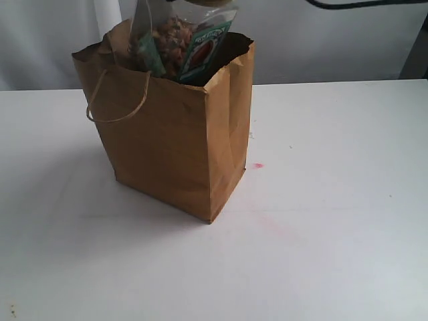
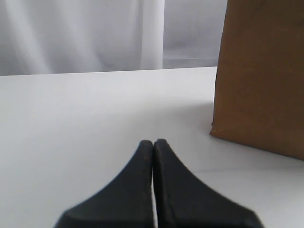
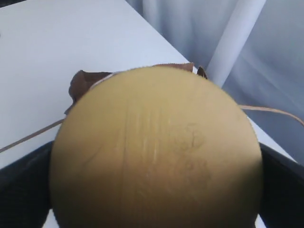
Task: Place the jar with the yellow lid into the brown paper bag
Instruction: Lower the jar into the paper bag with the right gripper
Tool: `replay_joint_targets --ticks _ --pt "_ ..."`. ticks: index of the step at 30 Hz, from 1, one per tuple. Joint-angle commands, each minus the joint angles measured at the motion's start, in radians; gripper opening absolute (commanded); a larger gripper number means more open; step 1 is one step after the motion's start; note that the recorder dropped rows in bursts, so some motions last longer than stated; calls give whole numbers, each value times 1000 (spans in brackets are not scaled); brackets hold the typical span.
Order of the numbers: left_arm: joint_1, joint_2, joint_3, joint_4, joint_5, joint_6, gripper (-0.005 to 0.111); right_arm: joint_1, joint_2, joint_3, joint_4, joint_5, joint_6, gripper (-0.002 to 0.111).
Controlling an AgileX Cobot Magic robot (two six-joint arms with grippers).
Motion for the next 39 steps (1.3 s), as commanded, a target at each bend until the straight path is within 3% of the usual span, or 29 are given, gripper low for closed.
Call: replay_joint_targets --ticks 1,14,39 --pt "-3 3 -2 -4 -10 -4 1 4 58 -2 23 -3 -12 0" --pt "-3 3 -2 -4 -10 -4 1 4 229 -2 6 -38 -12 0" --pt "-3 3 -2 -4 -10 -4 1 4 321 -2 -13 3 18 0"
